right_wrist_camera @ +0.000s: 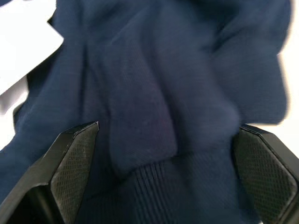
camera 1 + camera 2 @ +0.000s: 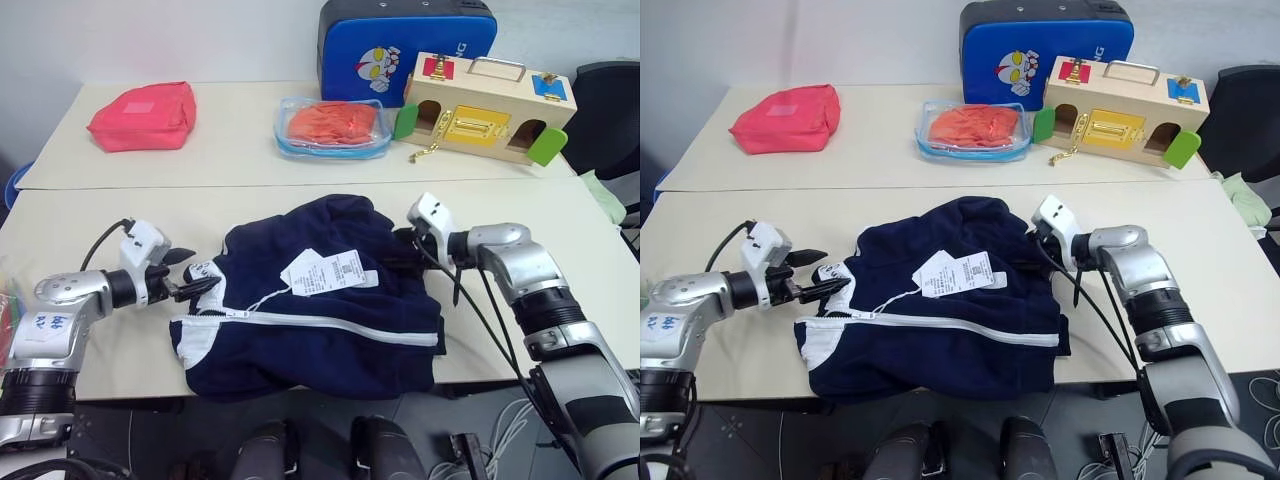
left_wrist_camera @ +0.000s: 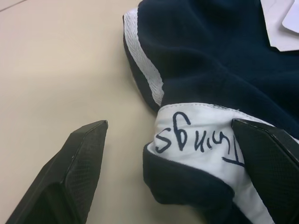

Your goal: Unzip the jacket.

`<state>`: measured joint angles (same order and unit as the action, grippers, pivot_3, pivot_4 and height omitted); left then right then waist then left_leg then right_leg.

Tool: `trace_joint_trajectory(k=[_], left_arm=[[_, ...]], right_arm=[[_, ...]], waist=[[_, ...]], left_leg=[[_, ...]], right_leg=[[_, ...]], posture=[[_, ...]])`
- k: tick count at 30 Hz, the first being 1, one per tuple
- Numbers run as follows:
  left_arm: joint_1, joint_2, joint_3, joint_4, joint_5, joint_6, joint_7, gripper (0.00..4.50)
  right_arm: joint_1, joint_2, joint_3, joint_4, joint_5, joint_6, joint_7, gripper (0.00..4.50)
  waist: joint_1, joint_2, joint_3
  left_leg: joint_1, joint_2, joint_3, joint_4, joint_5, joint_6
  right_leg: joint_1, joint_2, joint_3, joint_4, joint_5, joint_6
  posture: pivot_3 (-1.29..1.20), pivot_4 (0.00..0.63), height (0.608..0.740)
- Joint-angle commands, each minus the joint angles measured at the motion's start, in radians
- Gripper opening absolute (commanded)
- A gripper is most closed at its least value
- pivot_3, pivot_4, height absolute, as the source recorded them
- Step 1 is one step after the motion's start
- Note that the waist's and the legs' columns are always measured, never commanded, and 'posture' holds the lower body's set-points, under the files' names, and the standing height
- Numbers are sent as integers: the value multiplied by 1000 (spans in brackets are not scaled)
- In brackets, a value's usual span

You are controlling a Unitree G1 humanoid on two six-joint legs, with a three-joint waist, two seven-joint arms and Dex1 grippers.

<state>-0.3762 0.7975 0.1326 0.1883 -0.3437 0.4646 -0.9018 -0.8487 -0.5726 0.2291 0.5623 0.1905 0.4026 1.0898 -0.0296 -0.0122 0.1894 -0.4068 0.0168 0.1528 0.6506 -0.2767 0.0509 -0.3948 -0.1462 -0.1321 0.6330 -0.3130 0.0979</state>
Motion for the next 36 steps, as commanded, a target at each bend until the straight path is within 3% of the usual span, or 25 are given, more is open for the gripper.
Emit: trace_joint_trajectory(k=[1, 9, 12, 13, 21, 28, 30, 31, 34, 36], left_arm=[[-28, -2, -28, 20, 7, 45, -17, 3600], [-64, -66, -42, 100, 73, -63, 47, 1053], [-110, -92, -18, 167, 98, -142, 105, 215], [-129, -98, -11, 191, 106, -169, 124, 1], [-245, -137, 28, 400, 173, -406, 292, 0], [-236, -160, 10, 448, 192, -449, 285, 0], [-211, -157, 31, 420, 167, -408, 267, 0], [-195, -151, 43, 399, 163, -388, 276, 0], [-121, -115, 69, 280, 133, -319, 242, 1043], [-60, -83, 89, 193, 108, -317, 194, 1455]], right_arm=[[-22, 30, -7, 33, -23, -19, 5, 3600], [-28, 85, -70, 73, -45, -196, -83, 828], [-56, 110, -104, 132, -63, -282, -169, 214], [-70, 119, -114, 158, -71, -316, -201, 214], [-175, 196, -129, 369, -137, -526, -334, 214], [-233, 265, -108, 561, -234, -640, -469, 214], [-232, 270, -130, 569, -221, -657, -451, 214], [-232, 271, -147, 566, -201, -631, -419, 564], [-227, 235, -179, 520, -167, -605, -344, 1591], [-215, 199, -208, 465, -126, -568, -256, 2092]], waist=[[-1, 0, 0], [-4, 0, 0], [-2, 0, 0], [-2, 0, 0], [-8, 0, 0], [-29, 0, 0], [-29, 0, 0], [-29, 0, 0], [-31, 0, 0], [-33, 0, 0]], left_leg=[[0, 0, 0, 0, 0, 0], [1, 1, 0, 1, 1, -1], [1, 0, 0, 2, 1, -1], [1, 0, -1, 2, 1, -1], [1, 0, -1, 1, 2, -1], [1, 0, -1, 0, 2, -1], [1, 0, -1, 0, 2, -1], [1, 0, -1, 0, 2, -1], [1, 0, -2, 0, 2, -1], [0, 0, -2, 0, 2, -1]], right_leg=[[0, 0, 0, 0, 0, 0], [0, 0, 0, 3, 0, 0], [0, 0, 0, 4, 0, 0], [0, 0, 1, 4, 0, 0], [0, -1, 0, 4, 0, 0], [0, 1, -1, 4, 0, 0], [0, 1, -1, 4, 0, 0], [0, 1, -1, 4, 0, 0], [0, 0, 1, 4, 0, 0], [0, 0, 1, 4, 0, 0]], posture=[[0, 150, 740], [0, 150, 740], [0, 150, 740], [0, 150, 740], [0, 150, 740], [0, 150, 740], [0, 150, 740], [0, 150, 740], [0, 150, 740], [0, 150, 740]])
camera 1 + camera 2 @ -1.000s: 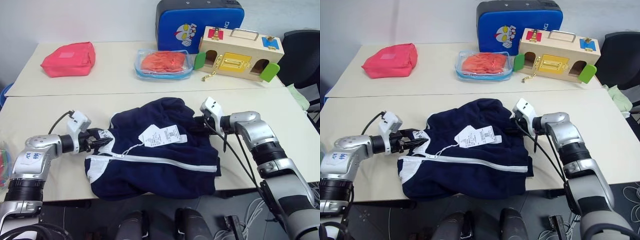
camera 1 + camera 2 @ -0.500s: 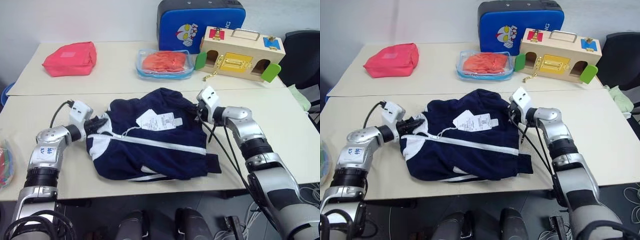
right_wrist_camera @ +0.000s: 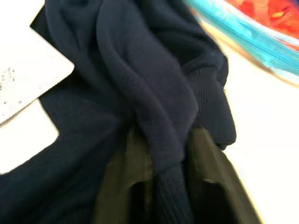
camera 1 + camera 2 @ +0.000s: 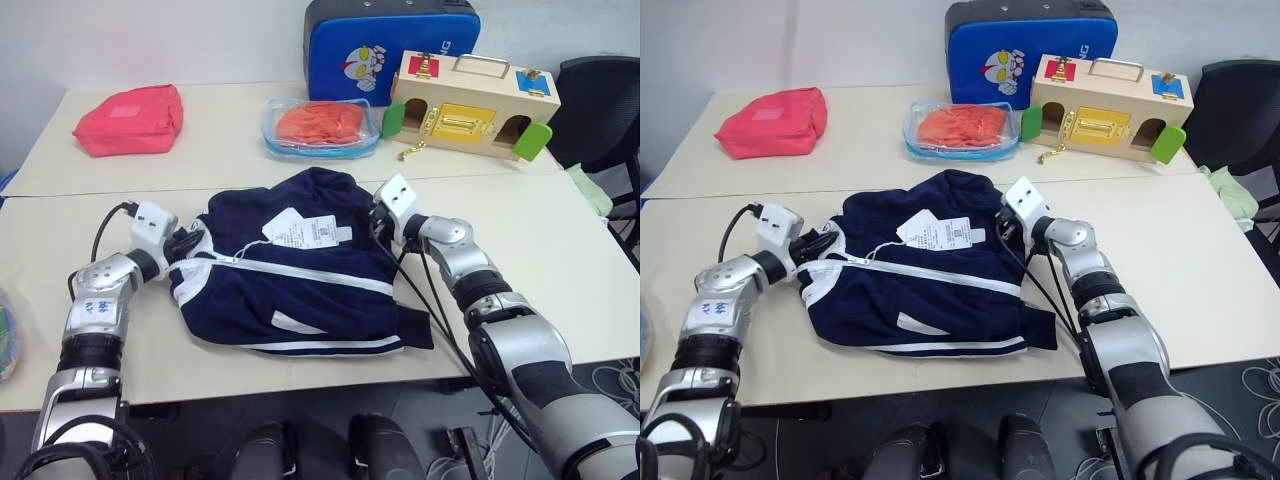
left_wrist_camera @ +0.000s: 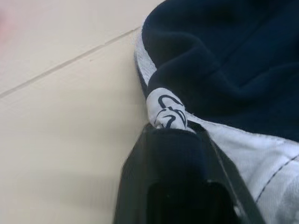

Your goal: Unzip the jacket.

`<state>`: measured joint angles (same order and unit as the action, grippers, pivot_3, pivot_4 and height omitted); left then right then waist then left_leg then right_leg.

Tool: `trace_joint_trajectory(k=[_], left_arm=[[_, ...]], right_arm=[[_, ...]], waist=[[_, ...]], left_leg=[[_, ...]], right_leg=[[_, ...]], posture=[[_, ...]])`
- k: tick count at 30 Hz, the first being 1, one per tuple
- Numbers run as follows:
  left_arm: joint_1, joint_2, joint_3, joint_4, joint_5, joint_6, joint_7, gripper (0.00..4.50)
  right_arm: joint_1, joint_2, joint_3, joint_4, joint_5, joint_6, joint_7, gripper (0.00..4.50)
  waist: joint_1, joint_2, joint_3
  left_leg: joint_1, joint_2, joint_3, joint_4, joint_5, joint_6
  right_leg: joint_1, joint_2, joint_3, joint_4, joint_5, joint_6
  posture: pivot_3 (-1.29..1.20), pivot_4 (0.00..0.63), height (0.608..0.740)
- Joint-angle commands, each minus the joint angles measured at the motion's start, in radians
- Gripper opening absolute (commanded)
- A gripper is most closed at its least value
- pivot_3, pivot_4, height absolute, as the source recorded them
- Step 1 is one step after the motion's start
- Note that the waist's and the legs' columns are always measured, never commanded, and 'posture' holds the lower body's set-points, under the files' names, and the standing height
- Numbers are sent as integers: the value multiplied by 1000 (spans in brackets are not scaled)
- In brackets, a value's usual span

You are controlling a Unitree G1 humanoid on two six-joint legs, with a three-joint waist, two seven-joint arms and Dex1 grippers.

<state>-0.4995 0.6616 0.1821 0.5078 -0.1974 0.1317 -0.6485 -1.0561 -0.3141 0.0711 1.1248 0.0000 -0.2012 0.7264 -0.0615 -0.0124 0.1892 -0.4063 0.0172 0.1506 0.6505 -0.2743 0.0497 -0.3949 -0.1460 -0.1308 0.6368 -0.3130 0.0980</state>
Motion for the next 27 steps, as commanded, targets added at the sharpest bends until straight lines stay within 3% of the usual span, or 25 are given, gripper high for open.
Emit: trace_joint_trajectory(k=[1, 3, 4, 5, 9, 10, 13, 14, 22, 27], left_arm=[[98, 70, 57, -171, -64, 9, -101, 1753], [151, 109, 91, -222, -89, 3, -142, 2340], [177, 138, 122, -223, -96, -8, -158, 2365], [199, 161, 149, -217, -101, -18, -175, 2370], [323, 240, 214, -207, -110, -135, -291, 3224], [354, 249, 226, -217, -116, -167, -322, 3529], [422, 259, 270, -262, -159, -235, -409, 4488], [446, 261, 279, -287, -172, -262, -441, 4500], [594, 264, 188, -491, -143, -332, -559, 4500], [561, 198, 61, -500, -30, -333, -460, 4500]], right_arm=[[6, -83, -63, -143, 93, 52, 173, 2418], [35, -132, -86, -227, 139, 87, 275, 3067], [57, -174, -98, -270, 163, 105, 339, 3139], [80, -212, -106, -305, 182, 125, 390, 3511], [197, -326, -146, -479, 285, 261, 560, 3623], [234, -359, -151, -554, 339, 370, 618, 3623], [366, -458, -119, -761, 380, 489, 721, 4212], [413, -476, -123, -824, 388, 491, 728, 4477], [790, -607, -86, -1229, 425, 639, 737, 4477], [844, -561, -21, -1295, 365, 714, 576, 4477]], waist=[[-1, 0, 0], [1, 0, 0], [3, 0, 0], [5, 0, 0], [10, 0, 0], [10, 1, 0], [10, 1, 0], [10, 1, 0], [26, 1, 1], [34, 1, 1]], left_leg=[[0, 0, 0, -1, 0, 0], [0, 0, 0, -1, 0, 0], [0, 0, 0, -1, 0, 0], [0, 0, -1, -1, 0, 0], [0, 0, -2, -3, 0, 0], [0, 0, -2, -4, -1, 0], [0, 0, -2, -3, -2, 0], [0, 0, -2, -3, -2, 0], [1, 1, -3, -3, -8, -8], [2, 1, -2, -2, -8, -8]], right_leg=[[0, -1, 1, 0, 0, 0], [0, -1, 2, -1, 0, 0], [0, -1, 2, -1, 0, 0], [1, -1, 1, -1, 0, 0], [1, -2, 1, -5, 0, 0], [1, -2, 1, -7, 0, 0], [2, -3, 1, -8, 0, 0], [2, -3, 1, -8, 0, 0], [2, -3, 1, -10, 0, 0], [2, -3, 1, -10, 0, 0]], posture=[[0, 150, 740], [0, 150, 740], [0, 150, 740], [0, 150, 740], [0, 150, 740], [0, 150, 740], [0, 150, 740], [0, 150, 740], [0, 150, 740], [0, 150, 740]])
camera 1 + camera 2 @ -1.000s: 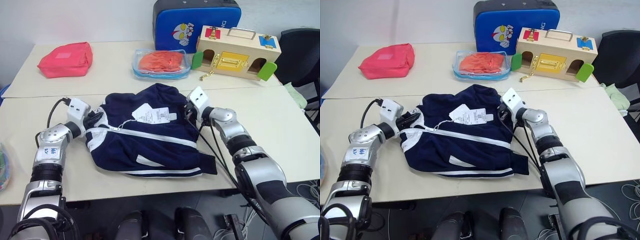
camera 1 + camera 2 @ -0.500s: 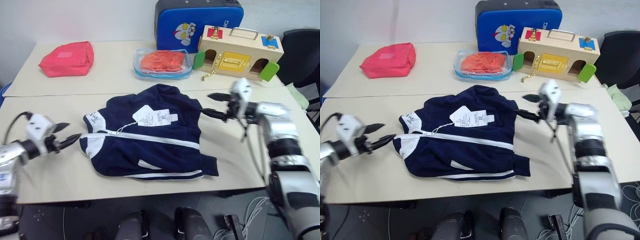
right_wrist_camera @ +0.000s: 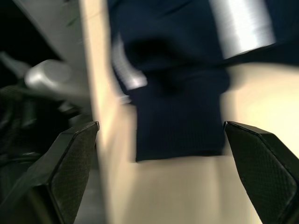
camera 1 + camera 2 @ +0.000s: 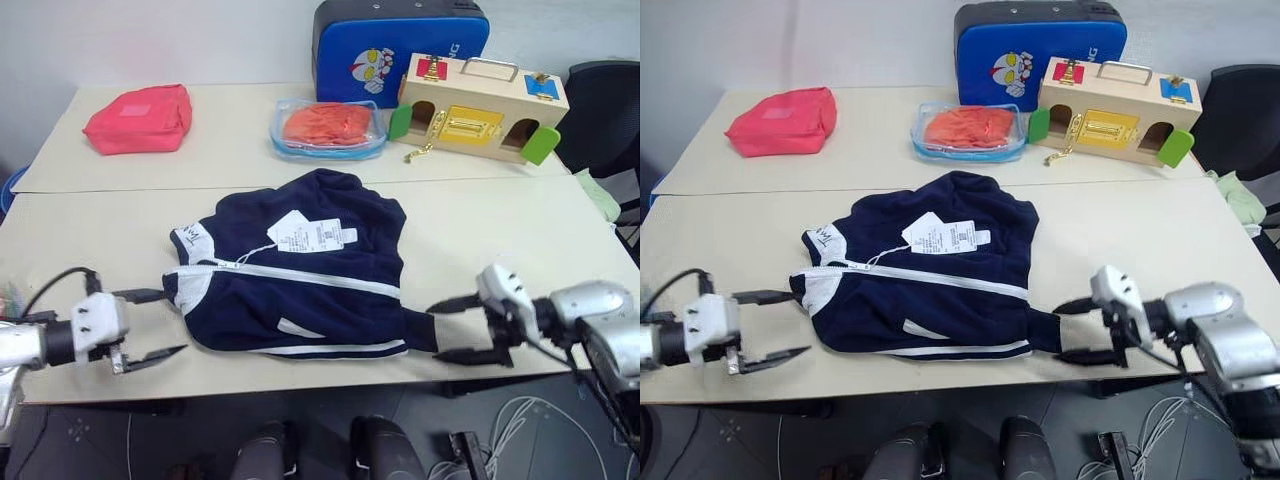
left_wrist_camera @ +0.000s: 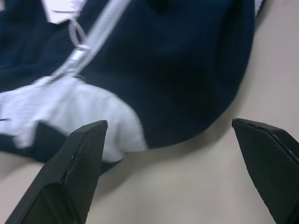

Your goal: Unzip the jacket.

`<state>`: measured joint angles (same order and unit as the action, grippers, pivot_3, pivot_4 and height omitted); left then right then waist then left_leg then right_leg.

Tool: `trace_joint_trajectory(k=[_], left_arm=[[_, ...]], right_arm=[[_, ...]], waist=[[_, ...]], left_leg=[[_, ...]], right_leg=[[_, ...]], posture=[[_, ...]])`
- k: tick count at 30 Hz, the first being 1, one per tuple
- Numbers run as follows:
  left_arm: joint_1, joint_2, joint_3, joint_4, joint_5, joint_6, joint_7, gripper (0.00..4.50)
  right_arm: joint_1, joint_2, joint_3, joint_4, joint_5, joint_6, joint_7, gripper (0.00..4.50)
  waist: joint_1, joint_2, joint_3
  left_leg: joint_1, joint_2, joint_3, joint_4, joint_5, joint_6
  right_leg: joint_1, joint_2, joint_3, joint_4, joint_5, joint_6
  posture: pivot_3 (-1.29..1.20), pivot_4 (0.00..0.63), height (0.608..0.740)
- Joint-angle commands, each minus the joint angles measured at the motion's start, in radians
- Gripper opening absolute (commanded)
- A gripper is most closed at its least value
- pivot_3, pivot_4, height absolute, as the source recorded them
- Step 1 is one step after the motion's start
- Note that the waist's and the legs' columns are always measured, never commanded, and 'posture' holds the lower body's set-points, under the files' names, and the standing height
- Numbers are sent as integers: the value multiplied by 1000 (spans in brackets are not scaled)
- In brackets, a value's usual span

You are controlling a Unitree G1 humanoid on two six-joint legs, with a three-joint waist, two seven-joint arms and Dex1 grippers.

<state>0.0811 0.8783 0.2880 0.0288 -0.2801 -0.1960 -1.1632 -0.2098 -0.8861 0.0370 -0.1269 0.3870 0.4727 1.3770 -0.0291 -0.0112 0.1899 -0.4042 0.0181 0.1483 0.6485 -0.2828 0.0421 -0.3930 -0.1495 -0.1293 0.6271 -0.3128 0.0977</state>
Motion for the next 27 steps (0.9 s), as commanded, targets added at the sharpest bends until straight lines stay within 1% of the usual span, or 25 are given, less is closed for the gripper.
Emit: trace_joint_trajectory(k=[1, 2, 4, 5, 7, 10, 14, 16, 17, 18, 19, 20, 22, 26, 27], left_arm=[[-28, -26, -63, -14, 75, 2, 75, 4500], [-35, -31, -76, -7, 95, 2, 95, 4500], [-47, -47, -99, 10, 117, 21, 129, 4500], [-51, -56, -105, 12, 119, 29, 145, 4313], [-44, -59, -114, 0, 105, 54, 145, 3887], [-17, -50, -125, -20, 99, 69, 130, 2925], [34, -36, -137, -41, 92, 76, 103, 1678], [83, -34, -136, -107, 29, 132, 70, 1135], [113, -28, -136, -146, -3, 161, 49, 780], [134, -23, -135, -173, -23, 181, 36, 521], [174, -12, -128, -216, -74, 200, -2, 231], [208, -6, -116, -250, -115, 224, -24, 37], [266, 9, -90, -304, -182, 272, -59, 37], [340, 38, -58, -331, -208, 324, -85, 37], [347, 36, -53, -329, -198, 313, -84, 37]], right_arm=[[3, 16, 33, -42, -42, 14, -82, 4477], [8, 20, 47, -40, -58, -15, -86, 4477], [10, 37, 67, -39, -66, -24, -107, 4082], [10, 46, 69, -41, -61, -16, -119, 3842], [18, 44, 73, -55, -50, -14, -111, 3145], [44, 28, 59, -81, -25, -20, -88, 2104], [110, -24, 39, -114, 3, -42, -24, 759], [168, -68, 4, -158, 85, -28, 64, 196], [196, -91, -13, -179, 119, -17, 97, 0], [215, -107, -23, -193, 141, -10, 116, 0], [240, -132, -33, -206, 160, 2, 136, 0], [262, -150, -44, -215, 175, 6, 150, 0], [301, -180, -62, -231, 197, 16, 168, 0], [389, -234, -59, -239, 176, -29, 209, 0], [406, -236, -54, -242, 173, -42, 211, 0]], waist=[[3, 0, 0], [3, -1, -1], [4, -2, -1], [4, -2, -1], [4, -2, -1], [6, -2, -2], [6, -2, -2], [6, -2, -2], [6, -2, -2], [6, -2, -2], [4, -2, -2], [1, -1, -1], [-2, -2, -1], [9, -2, -1], [14, -2, -1]], left_leg=[[0, 0, 0, 0, 0, 0], [0, 0, 0, 0, 0, 0], [0, 0, -1, 0, 0, 0], [1, 0, -1, 0, 0, 0], [1, 0, -1, 0, 0, 0], [1, 0, -1, 0, 0, 0], [1, 0, -1, 0, 0, 0], [1, 0, -1, 0, 0, 0], [1, 0, -1, -1, 0, 1], [1, 1, -1, -1, -1, 1], [1, 1, -1, -1, -1, 2], [1, 1, -1, 0, -2, 3], [1, 1, -1, 0, -2, 3], [1, 1, -1, 0, -2, 2], [1, 1, -2, 0, -2, 2]], right_leg=[[0, 0, 0, 0, 0, 0], [0, 0, 0, 0, 0, 0], [0, 0, 0, 0, 0, 0], [1, 0, 0, -1, 0, 0], [1, 0, 0, 0, 0, 0], [1, 0, -1, 0, 0, 0], [1, 0, -1, -1, 0, 0], [1, 0, -1, -1, 0, 0], [1, 0, -1, -1, 0, 0], [2, 0, -1, -2, 0, 0], [3, 0, -1, -3, 0, 0], [3, 0, 0, -3, 0, 0], [4, 0, 0, -4, 0, 0], [3, 1, -1, -4, 0, 0], [3, 1, -1, -4, 0, 0]], posture=[[0, 150, 740], [0, 150, 740], [0, 150, 740], [0, 150, 740], [0, 150, 740], [0, 150, 740], [0, 150, 740], [0, 150, 740], [0, 150, 740], [0, 150, 740], [0, 150, 740], [0, 150, 740], [0, 150, 740], [0, 150, 740], [0, 150, 740]])
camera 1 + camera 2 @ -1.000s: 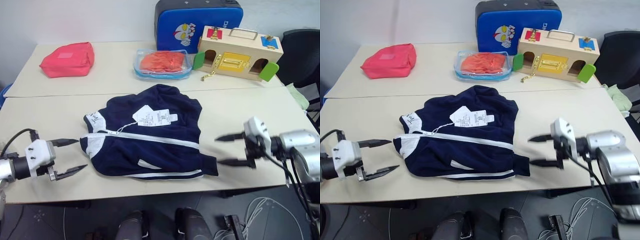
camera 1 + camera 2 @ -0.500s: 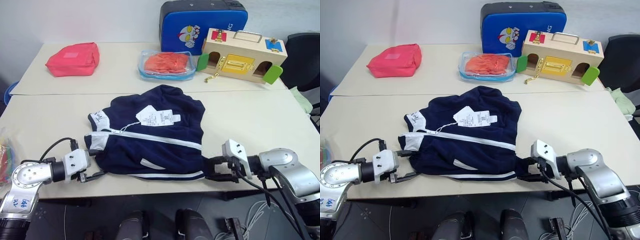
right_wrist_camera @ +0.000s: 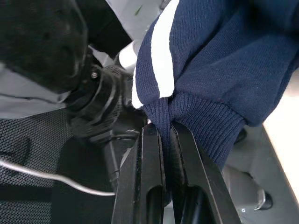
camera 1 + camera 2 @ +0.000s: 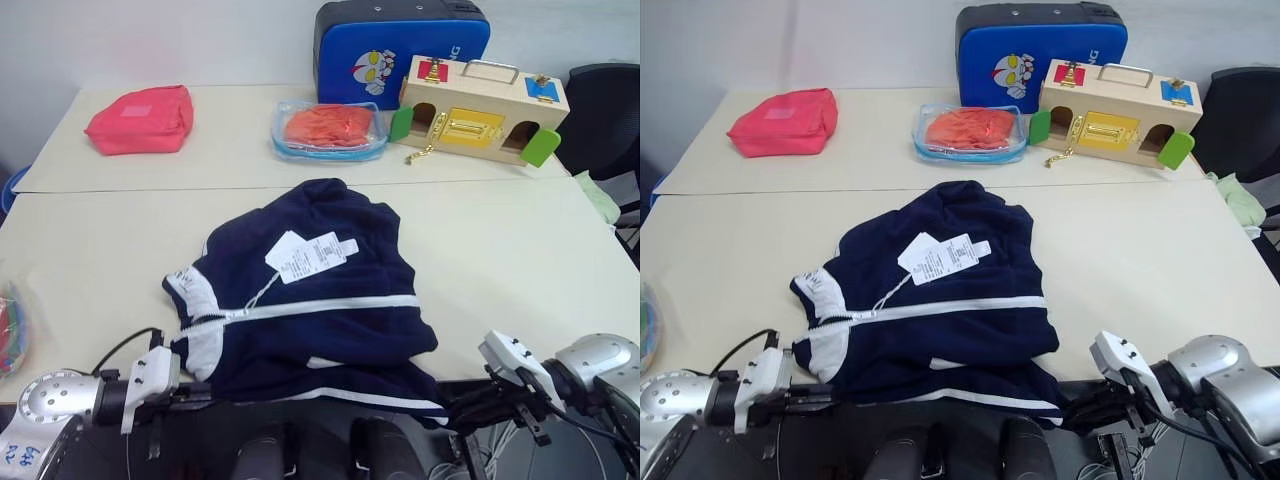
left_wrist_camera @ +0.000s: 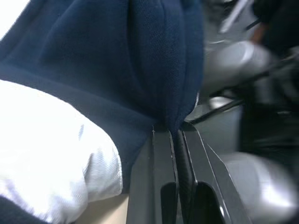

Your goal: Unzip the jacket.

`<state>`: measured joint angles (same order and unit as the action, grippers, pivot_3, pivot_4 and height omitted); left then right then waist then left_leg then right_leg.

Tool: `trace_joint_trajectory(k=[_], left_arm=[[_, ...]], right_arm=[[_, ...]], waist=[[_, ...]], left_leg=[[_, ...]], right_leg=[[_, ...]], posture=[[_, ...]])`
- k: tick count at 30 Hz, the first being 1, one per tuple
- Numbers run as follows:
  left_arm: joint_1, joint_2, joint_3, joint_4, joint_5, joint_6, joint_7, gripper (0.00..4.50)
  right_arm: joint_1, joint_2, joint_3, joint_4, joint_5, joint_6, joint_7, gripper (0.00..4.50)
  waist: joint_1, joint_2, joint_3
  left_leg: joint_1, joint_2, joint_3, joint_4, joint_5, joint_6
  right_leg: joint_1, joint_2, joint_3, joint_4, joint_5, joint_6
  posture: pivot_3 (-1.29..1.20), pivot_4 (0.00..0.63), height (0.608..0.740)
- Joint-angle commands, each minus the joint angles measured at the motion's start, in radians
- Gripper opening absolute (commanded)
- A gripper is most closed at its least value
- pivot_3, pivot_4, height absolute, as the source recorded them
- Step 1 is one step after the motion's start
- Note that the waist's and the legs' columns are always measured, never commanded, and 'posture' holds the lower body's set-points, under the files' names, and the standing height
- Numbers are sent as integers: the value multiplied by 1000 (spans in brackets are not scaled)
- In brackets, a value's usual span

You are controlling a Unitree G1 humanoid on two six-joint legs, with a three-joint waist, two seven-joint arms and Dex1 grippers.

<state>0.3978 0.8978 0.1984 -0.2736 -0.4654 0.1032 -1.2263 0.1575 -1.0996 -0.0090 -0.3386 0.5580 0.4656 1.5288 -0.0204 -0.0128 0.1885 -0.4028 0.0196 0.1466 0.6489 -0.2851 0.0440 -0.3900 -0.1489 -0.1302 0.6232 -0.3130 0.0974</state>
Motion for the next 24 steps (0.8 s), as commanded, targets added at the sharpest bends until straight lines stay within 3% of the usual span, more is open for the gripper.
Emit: trace_joint_trajectory(k=[1, 9, 10, 14, 20, 23, 24], left_arm=[[37, 16, 40, -23, -4, 4, -18, 37], [2, 2, 44, 57, 76, -79, 16, 37], [-6, 5, 49, 57, 50, -44, 12, 4], [-17, 46, 99, 18, -37, 86, -10, 1006], [18, 108, 259, -85, -223, 313, -64, 2775], [16, 146, 323, -96, -318, 455, -77, 2780], [9, 158, 338, -95, -343, 497, -76, 2780]], right_arm=[[51, -24, -3, -35, 6, -38, 57, 0], [85, -16, 33, -29, 7, 23, -6, 0], [79, -10, 27, -17, 20, 27, -6, 285], [63, -30, -33, 23, 64, 32, 35, 1511], [-142, -105, -175, 79, 371, 390, 29, 3551], [-268, -96, -175, 156, 420, 481, -7, 4491], [-312, -76, -166, 184, 408, 481, -31, 4491]], waist=[[9, 0, 0], [20, 0, 0], [20, 0, 0], [19, 0, 0], [13, 2, 1], [15, 3, 2], [17, 3, 2]], left_leg=[[0, 0, 0, 0, 0, 0], [0, 0, 0, -1, 0, 0], [-1, 0, 0, -1, -1, 0], [-1, 0, 0, 0, -1, 0], [-1, 1, 0, 0, 0, 0], [-1, 1, -1, -1, 0, 0], [-1, 1, -1, -1, -1, -1]], right_leg=[[0, 0, 0, 0, 0, 0], [-1, 0, 1, -2, -1, -1], [-1, 0, 1, -2, -1, -1], [-1, 0, 1, -2, 0, -1], [-1, 0, 1, -1, 0, -2], [-2, 0, 1, -1, -1, -3], [-2, 0, 0, -1, -1, -4]], posture=[[0, 150, 740], [0, 150, 740], [0, 150, 740], [0, 150, 740], [0, 150, 740], [0, 150, 740], [0, 150, 740]])
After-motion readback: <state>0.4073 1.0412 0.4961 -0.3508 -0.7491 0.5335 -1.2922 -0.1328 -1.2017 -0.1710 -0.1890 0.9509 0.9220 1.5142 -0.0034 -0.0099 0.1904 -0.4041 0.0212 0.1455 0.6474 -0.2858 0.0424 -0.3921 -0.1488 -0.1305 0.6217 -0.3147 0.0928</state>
